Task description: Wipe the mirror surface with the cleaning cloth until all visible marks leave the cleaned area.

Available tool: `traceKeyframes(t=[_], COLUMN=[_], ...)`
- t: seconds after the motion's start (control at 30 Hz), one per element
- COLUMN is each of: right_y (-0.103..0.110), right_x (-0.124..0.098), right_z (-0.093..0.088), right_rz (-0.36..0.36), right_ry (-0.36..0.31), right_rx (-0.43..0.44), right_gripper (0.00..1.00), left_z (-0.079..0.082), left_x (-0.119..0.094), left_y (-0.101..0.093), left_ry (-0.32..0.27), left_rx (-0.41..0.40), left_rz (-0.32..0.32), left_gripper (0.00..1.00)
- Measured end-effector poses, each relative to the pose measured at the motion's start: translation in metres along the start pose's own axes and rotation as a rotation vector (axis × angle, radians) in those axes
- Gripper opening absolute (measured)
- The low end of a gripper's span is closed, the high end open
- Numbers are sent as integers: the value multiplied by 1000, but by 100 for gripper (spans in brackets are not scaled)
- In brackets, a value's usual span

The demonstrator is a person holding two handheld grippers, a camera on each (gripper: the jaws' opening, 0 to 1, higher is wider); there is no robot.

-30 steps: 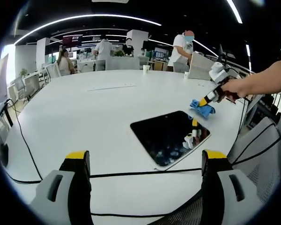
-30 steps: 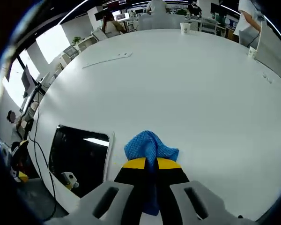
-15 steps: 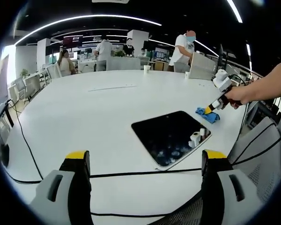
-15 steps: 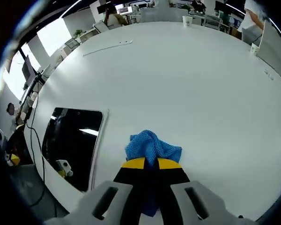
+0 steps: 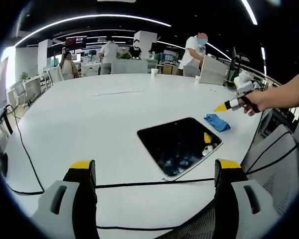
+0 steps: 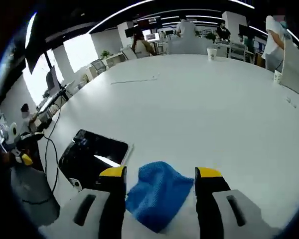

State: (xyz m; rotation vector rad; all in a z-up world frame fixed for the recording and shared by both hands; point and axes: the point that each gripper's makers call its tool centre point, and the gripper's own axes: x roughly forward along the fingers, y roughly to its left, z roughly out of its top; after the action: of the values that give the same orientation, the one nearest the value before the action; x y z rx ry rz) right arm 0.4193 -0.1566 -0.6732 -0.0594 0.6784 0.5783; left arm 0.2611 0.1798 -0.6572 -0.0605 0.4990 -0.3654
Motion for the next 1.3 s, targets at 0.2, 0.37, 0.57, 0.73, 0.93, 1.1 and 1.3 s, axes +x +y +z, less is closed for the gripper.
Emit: traceKeyframes(t=[0.2,0.37,0.57,0.73,0.93,1.1,1.3], right_y=[-7,-13,-28,-30,-31,-30,-30], right_x=[-35,-55,-79,-88,-88,-89,-89], right_z=[-7,-35,-54,-67,-75,-74,-73], right_rz=[34,26,-21,-40,-47,-49,-43], right_ry=[-56,-36,-50,-56,-74,-88,-98], right_rx=[-82,-110,-70,-31,42,66,71], right_gripper=[88,93,96,97,96,96,96], left_z=[6,20,25,30,36,40,42], left_x=[-11,-19,-30,-40,-44,-44,-45], left_y=[25,46,57,70,74,71,69], left_ry=[-10,-31,-48,-72,-85,-90,-99], left_rx=[-7,6,27,-8,-6,-2,-5], left_rz=[40,74,89,122,131,125,126], left_gripper=[99,99,99,99,99,99,99])
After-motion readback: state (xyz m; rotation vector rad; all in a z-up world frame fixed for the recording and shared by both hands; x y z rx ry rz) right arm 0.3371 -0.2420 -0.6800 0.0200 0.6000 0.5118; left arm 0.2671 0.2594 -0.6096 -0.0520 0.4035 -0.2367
